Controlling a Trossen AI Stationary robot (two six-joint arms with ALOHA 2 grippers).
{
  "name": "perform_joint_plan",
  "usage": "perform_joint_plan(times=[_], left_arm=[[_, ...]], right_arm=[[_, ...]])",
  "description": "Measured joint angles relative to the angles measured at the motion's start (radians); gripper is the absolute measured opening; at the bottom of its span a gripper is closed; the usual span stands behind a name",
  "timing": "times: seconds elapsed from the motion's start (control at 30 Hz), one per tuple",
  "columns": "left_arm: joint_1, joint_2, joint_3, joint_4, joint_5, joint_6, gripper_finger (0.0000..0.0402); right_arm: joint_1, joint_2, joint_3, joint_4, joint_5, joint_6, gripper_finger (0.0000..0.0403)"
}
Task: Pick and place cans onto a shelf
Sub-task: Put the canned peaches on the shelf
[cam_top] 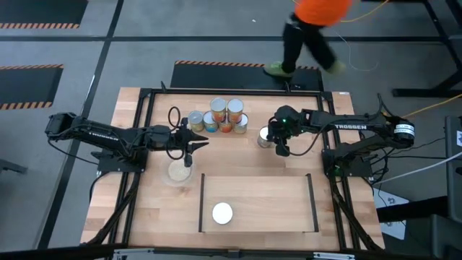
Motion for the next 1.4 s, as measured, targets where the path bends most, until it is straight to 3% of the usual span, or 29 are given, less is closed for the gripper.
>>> perform_joint_plan(times=[0.6, 0.97, 1.4], left_arm=[[0.0, 0.0, 0.0, 0.0, 0.0, 0.0, 0.0069], [0.0, 0.0, 0.0, 0.0, 0.0, -0.001, 0.0069], [-0.001, 0.0, 0.0, 0.0, 0.001, -0.003, 0.0069]], right_arm=[[0.0, 0.001, 0.0, -0.001, 0.012, 0.002, 0.0008], [0.0, -0.001, 0.0, 0.001, 0.012, 0.002, 0.0004], [0.008, 0.002, 0.28, -0.285, 0.019, 0.002, 0.0002]])
